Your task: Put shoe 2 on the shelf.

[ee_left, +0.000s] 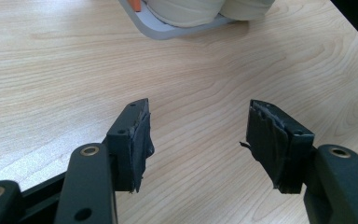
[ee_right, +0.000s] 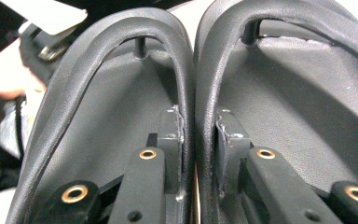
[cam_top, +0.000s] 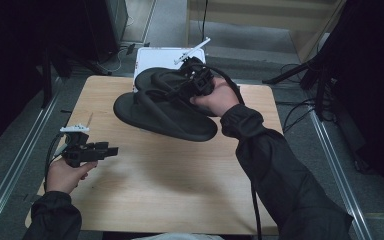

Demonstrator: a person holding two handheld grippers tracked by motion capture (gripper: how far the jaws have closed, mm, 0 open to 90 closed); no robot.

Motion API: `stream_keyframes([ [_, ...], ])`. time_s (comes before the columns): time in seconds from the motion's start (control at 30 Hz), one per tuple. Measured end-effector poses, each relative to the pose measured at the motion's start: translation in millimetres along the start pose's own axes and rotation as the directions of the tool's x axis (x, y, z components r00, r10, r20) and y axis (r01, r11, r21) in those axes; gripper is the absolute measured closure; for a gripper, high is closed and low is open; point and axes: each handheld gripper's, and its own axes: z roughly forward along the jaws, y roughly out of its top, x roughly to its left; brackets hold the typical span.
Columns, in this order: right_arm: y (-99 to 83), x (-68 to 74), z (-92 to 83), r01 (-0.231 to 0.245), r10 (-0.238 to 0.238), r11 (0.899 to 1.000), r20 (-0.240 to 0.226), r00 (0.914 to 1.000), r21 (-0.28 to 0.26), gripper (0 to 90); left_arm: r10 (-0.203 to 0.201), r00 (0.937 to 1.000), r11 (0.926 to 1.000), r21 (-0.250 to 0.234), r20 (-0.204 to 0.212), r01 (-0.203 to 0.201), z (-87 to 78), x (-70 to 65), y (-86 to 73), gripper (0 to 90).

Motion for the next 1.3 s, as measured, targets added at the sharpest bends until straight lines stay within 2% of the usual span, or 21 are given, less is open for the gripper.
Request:
stream_keyframes([
  [0.07, 6.2, -8.4, -1.0, -0.046, 0.047, 0.999, 0.036, 0.9983, -0.015, 75.8, 0.001, 1.0, 1.0, 0.0, 0.001, -0.001, 0.6, 0.2, 0.0, 40.3],
  [0.2, 13.1, -15.6, -0.4, -0.065, 0.067, 0.997, 0.088, 0.9939, -0.034, 75.8, -0.001, 1.0, 1.0, -0.001, 0.001, 0.001, 0.8, 0.1, 0.2, 40.4],
  [0.37, 28.9, -32.9, 3.7, -0.133, 0.145, 0.988, 0.167, 0.9753, -0.08, 75.8, -0.004, 1.0, 1.0, -0.004, 0.005, 0.004, 1.2, 0.0, 0.6, 40.3],
  [0.4, 35.0, -40.0, 6.6, -0.172, 0.186, 0.981, 0.194, 0.9631, -0.09, 75.8, -0.004, 1.0, 1.0, -0.004, 0.005, 0.004, 1.3, 0.1, 0.6, 40.4],
  [0.43, 35.0, -40.0, 6.6, -0.172, 0.186, 0.981, 0.194, 0.9631, -0.09, 75.8, -0.004, 1.0, 1.0, -0.004, 0.005, 0.004, 1.3, 0.4, 0.6, 40.4],
  [0.47, 40.1, -46.4, 10.1, -0.215, 0.232, 0.972, 0.228, 0.9456, -0.099, 75.8, -0.005, 0.9999, 1.0, -0.001, 0.01, 0.005, 1.1, 1.0, 0.8, 40.4],
  [0.5, 40.1, -46.4, 10.1, -0.215, 0.232, 0.972, 0.228, 0.9456, -0.099, 75.8, -0.006, 0.9999, 1.0, 0.0, 0.013, 0.006, 1.0, 1.2, 0.8, 40.4],
  [0.67, 49.5, -61.5, 22.2, -0.274, 0.303, 0.952, 0.304, 0.9032, -0.133, 75.8, -0.003, 0.9997, 1.0, -0.002, 0.025, 0.003, 1.2, 1.2, 1.0, 40.1],
  [0.77, 53.2, -66.3, 31.2, -0.314, 0.352, 0.936, 0.355, 0.8661, -0.161, 75.8, 0.002, 0.9996, 1.0, -0.008, 0.027, -0.002, 2.0, 0.0, 1.3, 40.1],
  [0.8, 55.4, -67.5, 37.9, -0.364, 0.41, 0.912, 0.395, 0.8222, -0.19, 75.7, 0.003, 0.9996, 1.0, -0.007, 0.029, -0.003, 2.2, 0.0, 1.4, 40.1],
  [0.83, 55.4, -67.5, 37.9, -0.364, 0.41, 0.912, 0.395, 0.8222, -0.19, 75.7, 0.003, 0.9996, 1.0, -0.006, 0.029, -0.003, 2.4, 0.0, 1.5, 40.1],
  [0.87, 56.4, -67.8, 40.7, -0.384, 0.434, 0.901, 0.405, 0.805, -0.202, 75.7, 0.006, 0.9995, 1.0, -0.006, 0.03, -0.005, 2.7, 0.1, 1.6, 40.1],
  [0.93, 58.4, -68.9, 48.2, -0.441, 0.508, 0.861, 0.436, 0.7427, -0.253, 75.7, 0.003, 0.9995, 1.0, -0.008, 0.032, -0.002, 3.2, -0.4, 1.8, 40.1],
  [1.07, 61.7, -69.2, 61.5, -0.507, 0.602, 0.798, 0.443, 0.6639, -0.325, 75.5, 0.008, 0.9992, 1.0, -0.005, 0.038, -0.008, 4.4, -1.0, 2.4, 40.2],
  [1.1, 61.7, -69.2, 61.5, -0.507, 0.602, 0.798, 0.443, 0.6639, -0.325, 75.5, 0.008, 0.9992, 1.0, -0.005, 0.038, -0.008, 4.4, -1.0, 2.4, 40.2],
  [1.13, 62.9, -67.8, 67.1, -0.512, 0.623, 0.783, 0.445, 0.6441, -0.354, 75.4, 0.008, 0.9992, 1.0, -0.006, 0.039, -0.008, 5.0, -0.9, 2.7, 40.2],
  [1.17, 62.9, -67.8, 67.1, -0.512, 0.623, 0.783, 0.445, 0.6441, -0.354, 75.4, 0.006, 0.9991, 1.0, -0.007, 0.042, -0.006, 5.4, -1.0, 2.9, 40.2],
  [1.2, 63.4, -66.3, 72.1, -0.522, 0.644, 0.765, 0.44, 0.6255, -0.378, 75.2, 0.008, 0.999, 0.9999, -0.007, 0.043, -0.008, 5.7, -1.1, 3.2, 40.2],
  [1.23, 63.4, -66.3, 72.1, -0.522, 0.644, 0.765, 0.44, 0.6255, -0.378, 75.2, 0.008, 0.999, 0.9999, -0.007, 0.044, -0.008, 6.0, -1.4, 3.4, 40.2],
  [1.27, 63.7, -65.9, 75.9, -0.537, 0.669, 0.743, 0.42, 0.6133, -0.399, 75.1, 0.011, 0.999, 0.9999, -0.004, 0.043, -0.011, 6.1, -1.5, 3.5, 40.2],
  [1.3, 63.7, -65.9, 75.9, -0.537, 0.669, 0.743, 0.42, 0.6133, -0.399, 75.1, 0.012, 0.999, 0.9999, -0.002, 0.044, -0.012, 6.5, -1.7, 3.4, 40.2],
])
